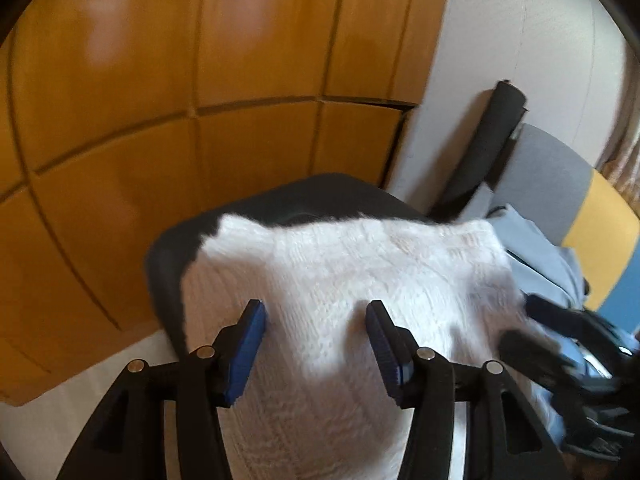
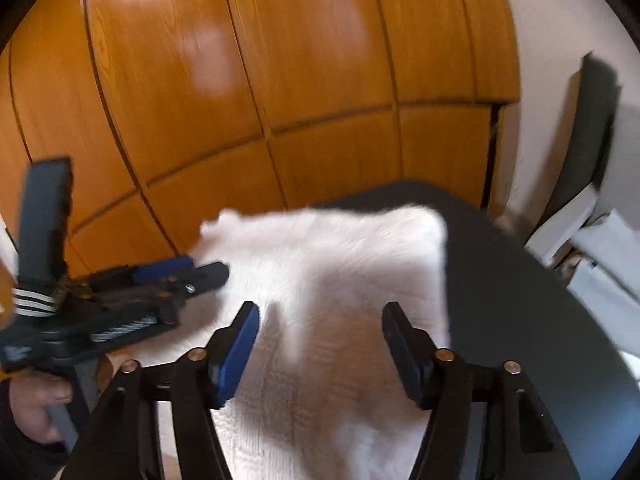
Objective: Fold clothes
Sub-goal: 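Lower the folded sweater onto the black seat and open both tools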
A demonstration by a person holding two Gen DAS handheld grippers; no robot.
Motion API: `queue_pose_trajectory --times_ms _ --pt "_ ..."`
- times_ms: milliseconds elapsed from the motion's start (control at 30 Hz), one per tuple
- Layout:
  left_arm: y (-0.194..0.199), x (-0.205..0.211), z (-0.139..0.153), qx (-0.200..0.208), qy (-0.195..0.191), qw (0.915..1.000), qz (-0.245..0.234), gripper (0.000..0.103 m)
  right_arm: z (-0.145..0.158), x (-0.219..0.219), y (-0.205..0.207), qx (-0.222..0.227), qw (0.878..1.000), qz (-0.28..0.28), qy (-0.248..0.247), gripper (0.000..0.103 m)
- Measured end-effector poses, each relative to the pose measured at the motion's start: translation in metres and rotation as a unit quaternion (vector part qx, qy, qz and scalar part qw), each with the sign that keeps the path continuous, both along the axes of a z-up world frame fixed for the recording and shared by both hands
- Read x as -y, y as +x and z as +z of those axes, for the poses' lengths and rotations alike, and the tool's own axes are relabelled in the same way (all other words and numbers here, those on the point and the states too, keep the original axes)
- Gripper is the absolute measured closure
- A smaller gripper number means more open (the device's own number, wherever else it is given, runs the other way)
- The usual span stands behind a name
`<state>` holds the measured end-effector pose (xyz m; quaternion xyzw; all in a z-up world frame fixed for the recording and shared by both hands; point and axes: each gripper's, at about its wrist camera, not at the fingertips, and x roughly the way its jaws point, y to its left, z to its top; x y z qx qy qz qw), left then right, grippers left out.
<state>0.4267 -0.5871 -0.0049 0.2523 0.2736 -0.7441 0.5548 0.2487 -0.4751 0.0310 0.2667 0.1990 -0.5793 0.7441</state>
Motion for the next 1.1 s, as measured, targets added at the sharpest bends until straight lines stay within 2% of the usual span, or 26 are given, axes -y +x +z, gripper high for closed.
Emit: queue_pose_trajectory --times_ms 33,167,267,433,633,700,767,933,1100 --pt "0.000 -0.003 0.002 0.005 -0.002 1.0000 0.003 0.049 0.006 -0.006 0.003 -0.003 1.000 -0.004 -0.006 0.026" --pt "0.005 -0.013 0.001 0.002 0.011 0.9998 0.013 0.049 0.018 -0.027 0.021 -0.032 0.999 -0.003 -0.015 0.026" --pt "0.011 -0.029 0.007 0.012 0.003 0.9998 0.017 0.049 0.021 -0.043 0.031 -0.049 0.999 0.009 -0.019 0.026" --pt "0.021 -0.053 0.010 0.020 -0.016 0.9995 0.021 0.049 0.013 -0.051 0.035 -0.041 0.999 0.021 -0.012 0.026" --pt "0.021 -0.048 -0.017 -0.004 -0.016 0.9996 0.022 0.049 -0.011 -0.029 0.033 -0.054 0.998 0.018 0.007 0.026" --pt "0.017 -0.037 -0.021 0.000 -0.017 0.9997 0.016 0.049 -0.021 -0.016 0.030 -0.053 0.998 0.022 0.017 0.026" --pt "0.010 -0.018 -0.024 0.010 -0.001 0.9999 0.004 0.049 -0.031 0.004 0.028 -0.064 0.997 0.019 0.033 0.025" --pt "0.000 0.013 -0.033 0.025 0.012 0.9996 0.007 0.047 -0.054 0.056 0.009 -0.019 0.996 0.012 0.088 0.012" --pt "-0.003 0.002 -0.029 0.019 -0.020 0.9995 0.017 0.046 -0.056 0.057 0.002 -0.010 0.996 0.001 0.083 0.011"
